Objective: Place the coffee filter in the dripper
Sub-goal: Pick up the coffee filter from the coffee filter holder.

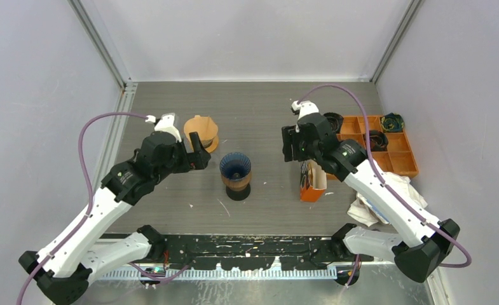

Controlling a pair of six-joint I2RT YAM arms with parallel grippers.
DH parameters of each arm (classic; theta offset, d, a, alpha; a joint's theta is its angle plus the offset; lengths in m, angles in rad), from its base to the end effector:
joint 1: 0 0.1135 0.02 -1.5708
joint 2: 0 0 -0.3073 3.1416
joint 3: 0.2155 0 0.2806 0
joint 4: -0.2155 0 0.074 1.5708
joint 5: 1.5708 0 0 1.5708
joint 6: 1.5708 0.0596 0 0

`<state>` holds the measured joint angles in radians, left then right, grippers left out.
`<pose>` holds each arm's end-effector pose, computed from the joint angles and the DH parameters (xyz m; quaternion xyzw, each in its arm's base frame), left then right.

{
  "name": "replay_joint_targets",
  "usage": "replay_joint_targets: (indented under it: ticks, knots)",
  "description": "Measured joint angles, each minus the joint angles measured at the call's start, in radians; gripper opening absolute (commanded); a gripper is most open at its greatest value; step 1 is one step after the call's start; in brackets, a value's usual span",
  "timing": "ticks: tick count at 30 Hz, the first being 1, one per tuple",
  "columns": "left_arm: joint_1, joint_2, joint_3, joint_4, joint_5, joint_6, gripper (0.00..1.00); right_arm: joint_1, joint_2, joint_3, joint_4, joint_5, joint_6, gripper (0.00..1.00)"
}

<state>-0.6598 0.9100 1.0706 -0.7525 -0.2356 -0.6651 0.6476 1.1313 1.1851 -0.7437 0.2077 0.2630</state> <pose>0.1680 -0.1128 0.3856 -0.0576 0.8763 -0.2054 0.4319 0.2162 0.1481 0.3820 -0.1286 0.8916 0.1022 0.4221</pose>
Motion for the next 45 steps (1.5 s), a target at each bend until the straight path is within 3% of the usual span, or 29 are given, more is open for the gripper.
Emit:
replay_joint_targets:
  ticks: [9,19,45]
  knots:
    - [0.001,-0.079,-0.084,0.011,-0.067,0.052,0.98,-0.087,-0.052,-0.071,-0.069,0.105,0.025,0.55]
    - [0.001,-0.044,-0.095,0.053,-0.097,0.077,0.98,-0.177,-0.059,-0.143,-0.115,0.113,0.069,0.37]
    - [0.001,0.013,-0.083,0.068,-0.097,0.097,0.98,-0.258,0.045,-0.217,-0.134,-0.008,0.103,0.33]
